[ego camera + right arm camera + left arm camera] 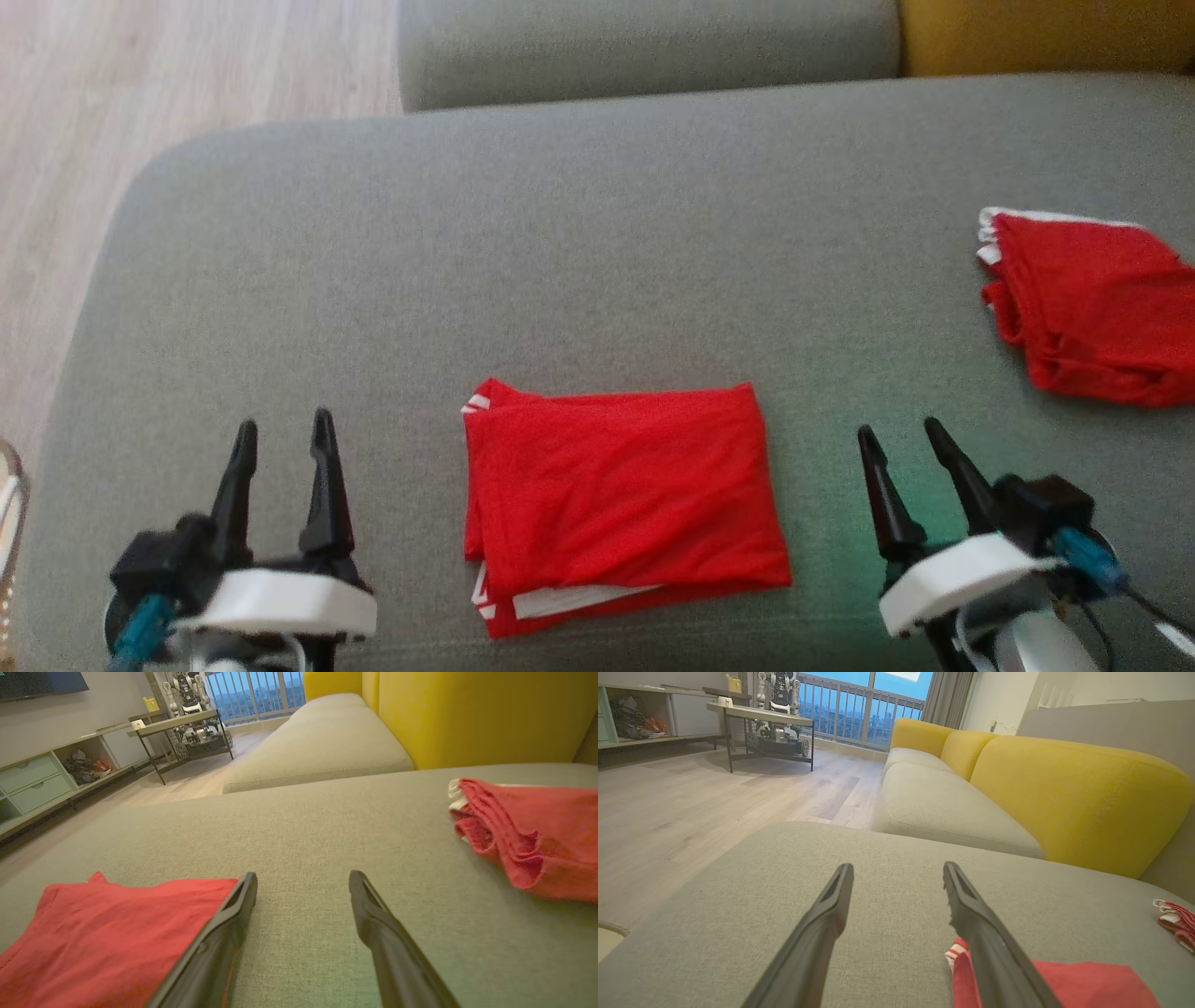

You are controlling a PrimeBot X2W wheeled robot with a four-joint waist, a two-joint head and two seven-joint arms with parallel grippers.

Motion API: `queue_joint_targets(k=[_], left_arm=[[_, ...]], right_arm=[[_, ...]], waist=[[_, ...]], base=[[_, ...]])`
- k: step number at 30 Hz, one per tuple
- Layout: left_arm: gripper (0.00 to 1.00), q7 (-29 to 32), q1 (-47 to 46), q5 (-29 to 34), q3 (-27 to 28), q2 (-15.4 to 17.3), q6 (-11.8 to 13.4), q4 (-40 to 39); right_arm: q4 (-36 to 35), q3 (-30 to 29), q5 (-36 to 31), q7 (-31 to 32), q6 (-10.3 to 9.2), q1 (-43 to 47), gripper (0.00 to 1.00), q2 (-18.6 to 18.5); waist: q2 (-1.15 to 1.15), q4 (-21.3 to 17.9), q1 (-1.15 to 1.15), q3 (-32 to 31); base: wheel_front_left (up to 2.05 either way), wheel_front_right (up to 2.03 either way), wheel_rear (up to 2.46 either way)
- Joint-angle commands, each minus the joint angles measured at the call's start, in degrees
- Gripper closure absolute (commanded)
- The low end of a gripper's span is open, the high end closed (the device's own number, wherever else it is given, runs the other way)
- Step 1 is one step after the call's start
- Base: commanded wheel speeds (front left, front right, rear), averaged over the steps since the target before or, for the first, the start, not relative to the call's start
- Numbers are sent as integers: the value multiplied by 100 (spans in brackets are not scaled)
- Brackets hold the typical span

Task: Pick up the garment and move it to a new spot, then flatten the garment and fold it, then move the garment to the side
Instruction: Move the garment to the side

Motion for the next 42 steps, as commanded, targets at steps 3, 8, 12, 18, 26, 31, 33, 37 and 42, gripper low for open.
queue_joint_targets(k=[3, 8, 12, 18, 26, 31, 33, 37, 42], left_arm=[[0, -70, -455, 46, 206, -1, -45, -214], [0, -70, -582, 80, 236, -1, -112, -157], [0, -70, -669, 89, 219, -1, -138, -109], [0, -70, -745, 102, 174, -1, -135, -83], [0, -70, -757, 63, 185, -1, -107, -65], [0, -70, -776, 21, 220, -1, -75, -70], [0, -70, -760, 16, 246, -1, -67, -84], [0, -70, -734, -14, 285, -1, -39, -98], [0, -70, -756, 10, 240, -1, -47, -214]], right_arm=[[85, 357, 361, 55, -1, -474, 0, -22], [479, 903, 1016, 138, -1, -726, 0, -22], [840, 1317, 1481, 269, -1, -904, 0, -22], [1528, 1573, 1726, 394, -1, -1197, 0, -21], [2134, 2073, 1837, 479, -1, -1524, 100, -21], [2417, 2010, 1209, 196, -1, -1742, 100, -21], [2459, 1910, 833, 107, -1, -1842, 100, -21], [2323, 1718, 26, 13, -1, -2047, 100, -71], [1914, 1554, -545, 107, -1, -2292, 100, -230]], waist=[[0, 89, 0, 267], [0, 148, 0, 436], [0, 215, 0, 497], [0, 319, 0, 543], [0, 387, 0, 545], [0, 355, 0, 492], [0, 301, 0, 462], [0, 141, 0, 417], [0, -189, 0, 465]], base=[[0, 0, 0], [0, 0, 0], [0, 0, 0], [0, 0, 0], [0, 0, 0], [0, 0, 0], [0, 0, 0], [0, 0, 0], [0, 0, 0]])
